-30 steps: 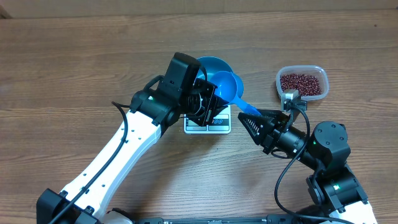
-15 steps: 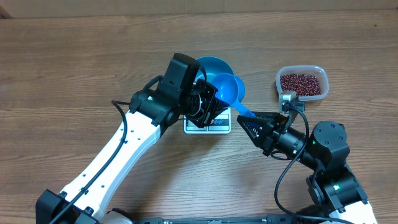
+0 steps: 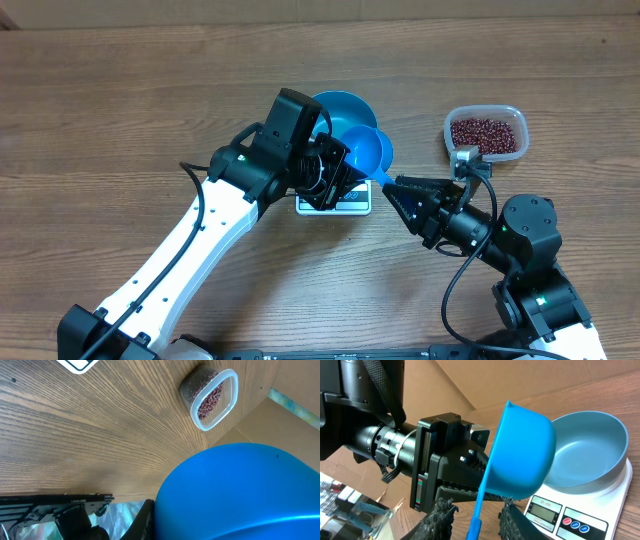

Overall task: Scoop item into bowl and weigh 150g on scale
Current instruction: 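Close the right gripper on the scoop handle beside the left gripper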

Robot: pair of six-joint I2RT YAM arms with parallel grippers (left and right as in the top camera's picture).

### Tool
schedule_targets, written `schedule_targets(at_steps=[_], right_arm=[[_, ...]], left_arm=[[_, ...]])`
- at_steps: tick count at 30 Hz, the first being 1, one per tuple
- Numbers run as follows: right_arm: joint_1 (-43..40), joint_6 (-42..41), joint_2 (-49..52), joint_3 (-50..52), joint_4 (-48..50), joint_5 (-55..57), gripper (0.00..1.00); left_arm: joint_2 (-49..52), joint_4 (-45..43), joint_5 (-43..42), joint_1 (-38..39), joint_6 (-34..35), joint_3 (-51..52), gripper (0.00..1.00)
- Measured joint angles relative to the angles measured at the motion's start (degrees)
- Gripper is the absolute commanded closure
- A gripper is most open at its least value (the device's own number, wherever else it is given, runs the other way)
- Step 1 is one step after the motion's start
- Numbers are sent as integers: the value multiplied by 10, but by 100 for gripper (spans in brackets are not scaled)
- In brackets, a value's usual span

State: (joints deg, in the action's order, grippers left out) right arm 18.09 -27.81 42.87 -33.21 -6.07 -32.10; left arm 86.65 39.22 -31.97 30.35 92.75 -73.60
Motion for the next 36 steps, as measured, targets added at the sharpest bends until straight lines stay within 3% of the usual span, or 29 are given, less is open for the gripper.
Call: schedule_targets(at_steps=[11,19,35,36], right_arm=[[0,0,0,0,0,-16,90],[-1,-8,2,0,-6,-17,96],[-1,-179,2,0,-6,-19,96],[-1,-183,2,0,-6,-19,89]], left_arm=[[0,-2,5,0,0,0,96],[-3,-2,9,0,0,0,96],[-5,-4,11,0,2,0,96],[-5,-5,11,0,2,0,95]])
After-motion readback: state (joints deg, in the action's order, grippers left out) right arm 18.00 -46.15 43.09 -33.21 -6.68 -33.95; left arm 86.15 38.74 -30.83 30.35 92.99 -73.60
